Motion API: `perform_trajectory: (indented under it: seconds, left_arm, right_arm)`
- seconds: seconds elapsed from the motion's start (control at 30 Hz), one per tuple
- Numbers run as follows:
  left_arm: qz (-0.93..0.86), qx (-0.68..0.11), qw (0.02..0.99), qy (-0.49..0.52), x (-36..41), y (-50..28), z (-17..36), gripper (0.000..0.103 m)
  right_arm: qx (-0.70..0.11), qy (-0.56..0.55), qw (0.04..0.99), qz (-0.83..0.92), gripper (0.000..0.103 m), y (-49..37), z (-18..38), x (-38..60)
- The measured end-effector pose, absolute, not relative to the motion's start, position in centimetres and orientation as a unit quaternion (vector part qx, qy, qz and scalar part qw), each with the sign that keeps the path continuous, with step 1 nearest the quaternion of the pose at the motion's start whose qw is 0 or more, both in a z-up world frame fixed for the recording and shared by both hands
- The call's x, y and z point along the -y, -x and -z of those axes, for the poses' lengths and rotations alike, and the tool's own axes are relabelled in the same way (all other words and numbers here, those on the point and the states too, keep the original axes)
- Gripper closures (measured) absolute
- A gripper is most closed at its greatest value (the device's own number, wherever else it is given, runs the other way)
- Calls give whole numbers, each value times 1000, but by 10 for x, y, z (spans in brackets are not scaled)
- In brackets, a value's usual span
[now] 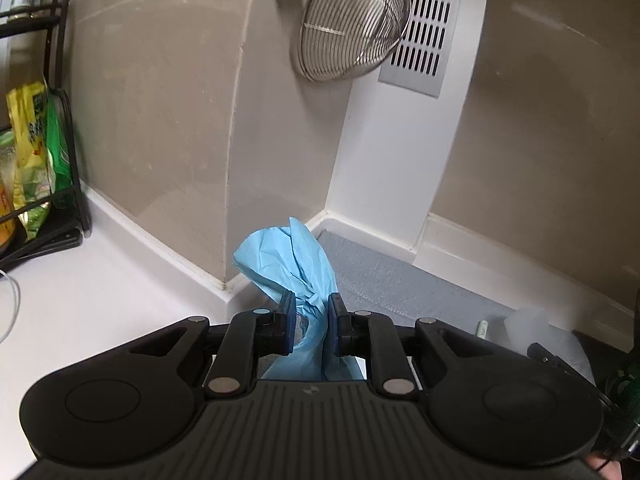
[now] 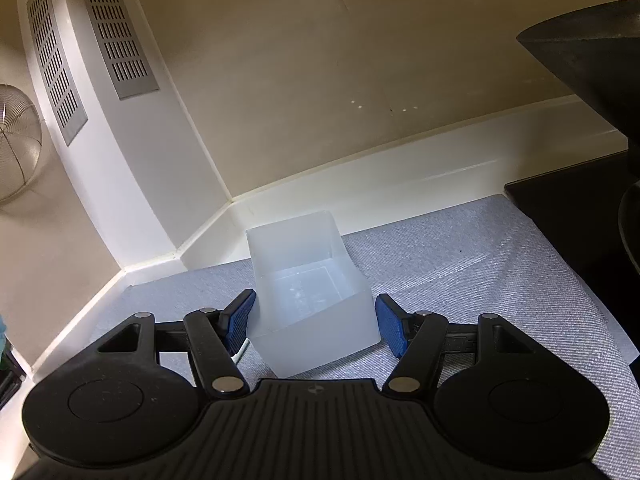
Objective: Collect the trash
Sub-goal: 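Lift the glove and plastic box off the mat and carry them to the bin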
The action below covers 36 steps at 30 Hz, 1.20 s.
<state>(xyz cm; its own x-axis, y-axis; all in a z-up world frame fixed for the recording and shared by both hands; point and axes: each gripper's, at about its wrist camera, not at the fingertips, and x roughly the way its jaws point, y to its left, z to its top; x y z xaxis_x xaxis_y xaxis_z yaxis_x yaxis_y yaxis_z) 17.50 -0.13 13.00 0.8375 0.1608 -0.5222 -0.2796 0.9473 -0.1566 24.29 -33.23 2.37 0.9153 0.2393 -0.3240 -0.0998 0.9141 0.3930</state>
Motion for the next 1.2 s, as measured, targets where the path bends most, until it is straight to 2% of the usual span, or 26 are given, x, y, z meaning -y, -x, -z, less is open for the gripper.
perform_trajectory:
  seconds: [0.3,0.63,0.9,1.2]
  left_arm:
    - [-112,-251,954,123,0,-132,-136,85]
    - [-147,-253,948,126,0,3,-118,85]
    - [-180,-293,933,108,-1,81,-85,85]
    - [-175,-291,934,113,19,143,-73,85]
  right_arm:
    - [-170,-193,959,-118,36,-238,-29,329]
    - [-149,-160,961,-171,37,-210,-42,311]
    - [-102,-138,955,-241,37,-120,-80,303]
    - [-81,-91,931,-344,37,12,-98,307]
